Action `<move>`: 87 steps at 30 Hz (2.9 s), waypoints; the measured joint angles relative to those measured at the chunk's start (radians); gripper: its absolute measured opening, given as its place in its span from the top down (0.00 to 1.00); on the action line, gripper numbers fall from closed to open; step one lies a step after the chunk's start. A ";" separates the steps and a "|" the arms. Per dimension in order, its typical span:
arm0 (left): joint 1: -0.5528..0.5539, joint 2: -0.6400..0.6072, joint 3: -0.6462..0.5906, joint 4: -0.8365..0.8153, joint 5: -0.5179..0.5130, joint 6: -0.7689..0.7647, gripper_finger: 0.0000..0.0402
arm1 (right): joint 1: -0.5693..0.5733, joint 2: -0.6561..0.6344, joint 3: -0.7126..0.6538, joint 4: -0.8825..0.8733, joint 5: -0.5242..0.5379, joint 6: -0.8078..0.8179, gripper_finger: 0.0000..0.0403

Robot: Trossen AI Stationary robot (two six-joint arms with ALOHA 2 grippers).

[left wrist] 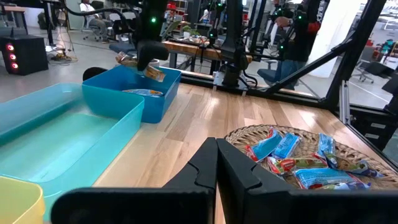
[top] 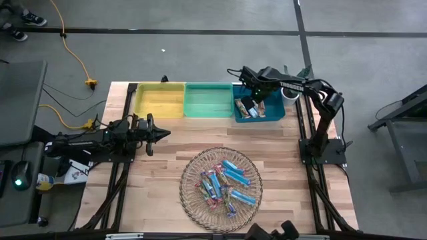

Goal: Pick and place Granola Bars by type
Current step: Put the orange granola bar into the blue bin

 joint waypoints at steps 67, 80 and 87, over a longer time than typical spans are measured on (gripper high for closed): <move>0.000 0.000 0.000 0.000 0.000 0.000 1.00 | 0.756 -0.527 0.000 0.271 -0.394 0.268 0.82; 0.000 0.000 0.000 0.000 0.000 0.000 1.00 | 1.099 -0.444 0.000 0.325 -0.208 0.439 0.82; 0.000 0.000 0.000 0.000 0.000 0.000 1.00 | 1.206 -0.335 0.000 0.326 -0.166 0.486 0.82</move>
